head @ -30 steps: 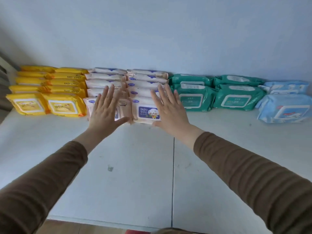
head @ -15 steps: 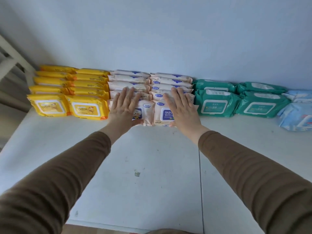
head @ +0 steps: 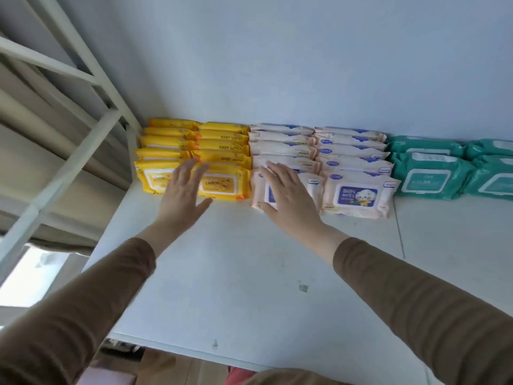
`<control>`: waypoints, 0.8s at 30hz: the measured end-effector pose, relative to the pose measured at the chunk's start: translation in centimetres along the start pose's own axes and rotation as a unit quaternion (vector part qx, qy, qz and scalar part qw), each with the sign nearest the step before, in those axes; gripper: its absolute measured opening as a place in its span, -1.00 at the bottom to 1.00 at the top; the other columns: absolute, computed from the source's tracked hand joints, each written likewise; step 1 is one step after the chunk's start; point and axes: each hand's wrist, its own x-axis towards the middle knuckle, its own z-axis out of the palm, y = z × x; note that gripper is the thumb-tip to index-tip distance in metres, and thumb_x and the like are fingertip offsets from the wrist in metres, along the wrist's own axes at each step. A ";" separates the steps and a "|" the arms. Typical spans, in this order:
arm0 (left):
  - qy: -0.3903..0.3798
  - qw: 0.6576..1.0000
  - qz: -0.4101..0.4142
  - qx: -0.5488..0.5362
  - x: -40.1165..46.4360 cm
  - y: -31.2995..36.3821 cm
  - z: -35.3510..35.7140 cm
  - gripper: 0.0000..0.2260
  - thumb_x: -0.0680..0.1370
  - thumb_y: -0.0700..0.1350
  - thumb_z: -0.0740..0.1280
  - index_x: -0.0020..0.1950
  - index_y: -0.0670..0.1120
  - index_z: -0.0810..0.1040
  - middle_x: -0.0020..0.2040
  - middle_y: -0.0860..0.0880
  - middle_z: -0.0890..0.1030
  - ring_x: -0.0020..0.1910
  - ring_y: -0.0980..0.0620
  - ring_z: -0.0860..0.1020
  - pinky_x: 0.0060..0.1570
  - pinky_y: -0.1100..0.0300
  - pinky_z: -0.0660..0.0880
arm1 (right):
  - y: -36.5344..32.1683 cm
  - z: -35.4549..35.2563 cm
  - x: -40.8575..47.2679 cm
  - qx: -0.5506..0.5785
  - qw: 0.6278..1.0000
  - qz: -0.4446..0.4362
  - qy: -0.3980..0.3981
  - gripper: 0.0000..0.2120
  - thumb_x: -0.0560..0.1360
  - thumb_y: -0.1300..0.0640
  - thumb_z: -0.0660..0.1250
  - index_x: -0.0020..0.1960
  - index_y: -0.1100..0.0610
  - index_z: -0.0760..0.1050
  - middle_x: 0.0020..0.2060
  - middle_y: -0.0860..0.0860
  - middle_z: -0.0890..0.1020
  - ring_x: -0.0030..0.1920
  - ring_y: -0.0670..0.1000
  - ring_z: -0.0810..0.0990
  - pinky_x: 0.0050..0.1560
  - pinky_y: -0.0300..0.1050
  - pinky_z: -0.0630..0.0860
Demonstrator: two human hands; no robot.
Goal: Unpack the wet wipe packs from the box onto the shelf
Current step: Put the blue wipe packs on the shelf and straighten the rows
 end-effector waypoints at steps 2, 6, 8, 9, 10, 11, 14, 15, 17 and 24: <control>-0.002 1.000 -0.018 0.020 0.9 -4.4 -1.1 -0.21 0.40 0.00 0.54 0.53 -0.08 0.25 0.50 -0.19 0.26 0.44 -0.26 0.24 0.37 -0.17 0.31 | -2.9 2.1 2.0 -0.002 1.000 -0.004 0.011 -0.35 0.48 0.07 0.42 0.50 0.20 0.29 0.43 0.15 0.40 0.44 0.19 0.32 0.49 0.09 0.27; -0.072 0.993 -0.001 0.095 3.7 -10.1 -2.3 -0.05 0.37 0.16 0.53 0.59 -0.02 0.08 0.55 -0.11 0.17 0.49 -0.21 0.17 0.42 -0.17 0.26 | -6.6 5.4 5.6 -0.073 0.997 0.027 0.003 -0.20 0.37 -0.02 0.52 0.49 0.21 0.29 0.37 0.15 0.43 0.37 0.19 0.39 0.41 0.10 0.35; -0.119 0.986 0.004 0.116 5.1 -11.5 -2.3 0.04 0.35 0.28 0.49 0.61 0.01 -0.06 0.60 -0.06 0.05 0.56 -0.15 0.05 0.45 -0.17 0.20 | -7.4 6.7 6.6 -0.097 0.994 0.052 -0.008 -0.15 0.35 -0.04 0.53 0.51 0.21 0.26 0.40 0.15 0.40 0.40 0.21 0.35 0.43 0.12 0.31; -0.140 0.982 0.011 0.126 5.8 -12.0 -2.2 0.07 0.34 0.33 0.45 0.62 0.00 -0.11 0.61 -0.04 0.00 0.58 -0.12 -0.01 0.47 -0.16 0.17 | -7.7 7.4 6.9 -0.113 0.992 0.062 -0.012 -0.14 0.35 -0.04 0.53 0.51 0.21 0.25 0.41 0.16 0.39 0.42 0.21 0.34 0.44 0.12 0.29; -0.160 0.977 0.021 0.137 6.3 -12.5 -2.0 0.08 0.35 0.37 0.41 0.62 -0.01 -0.14 0.62 -0.02 -0.04 0.59 -0.09 -0.04 0.49 -0.14 0.16 | -7.9 8.0 7.1 -0.132 0.988 0.074 -0.012 -0.16 0.36 -0.03 0.52 0.51 0.20 0.25 0.41 0.15 0.39 0.41 0.21 0.34 0.45 0.12 0.28; -0.176 0.973 0.032 0.145 6.7 -13.0 -1.8 0.08 0.36 0.40 0.36 0.62 -0.02 -0.17 0.62 -0.01 -0.05 0.59 -0.08 -0.04 0.50 -0.13 0.16 | -7.9 8.6 7.2 -0.154 0.984 0.085 -0.008 -0.20 0.39 0.00 0.51 0.51 0.19 0.25 0.40 0.14 0.40 0.40 0.20 0.36 0.44 0.11 0.28; -0.184 0.971 0.052 0.140 6.9 -13.9 -1.4 0.04 0.40 0.41 0.30 0.62 -0.02 -0.20 0.62 0.00 -0.07 0.59 -0.07 -0.01 0.50 -0.13 0.17 | -8.0 9.5 7.5 -0.198 0.975 0.102 0.003 -0.28 0.46 0.04 0.44 0.52 0.18 0.23 0.39 0.12 0.41 0.38 0.19 0.39 0.43 0.10 0.29; -0.184 0.971 0.056 0.139 6.9 -14.0 -1.3 0.02 0.41 0.40 0.30 0.62 -0.02 -0.21 0.63 0.00 -0.08 0.59 -0.06 -0.02 0.51 -0.12 0.14 | -8.1 9.6 7.6 -0.206 0.973 0.104 0.002 -0.29 0.48 0.04 0.42 0.53 0.17 0.22 0.39 0.12 0.41 0.38 0.19 0.39 0.42 0.10 0.29; -0.195 0.968 0.063 0.143 7.0 -13.9 -1.5 0.01 0.44 0.37 0.29 0.61 -0.03 -0.23 0.63 0.00 -0.10 0.60 -0.06 -0.05 0.54 -0.08 0.09 | -8.3 9.5 7.8 -0.214 0.971 0.104 -0.003 -0.31 0.49 0.04 0.41 0.52 0.16 0.21 0.38 0.12 0.40 0.35 0.18 0.39 0.40 0.10 0.30; -0.142 0.982 0.035 0.119 4.9 -11.7 -2.2 -0.07 0.49 0.22 0.38 0.62 -0.07 -0.12 0.63 -0.04 -0.01 0.60 -0.07 -0.01 0.53 -0.04 0.04 | -8.4 7.1 6.8 -0.161 0.982 0.096 -0.021 -0.20 0.39 -0.01 0.51 0.51 0.13 0.24 0.39 0.10 0.38 0.36 0.17 0.37 0.41 0.10 0.29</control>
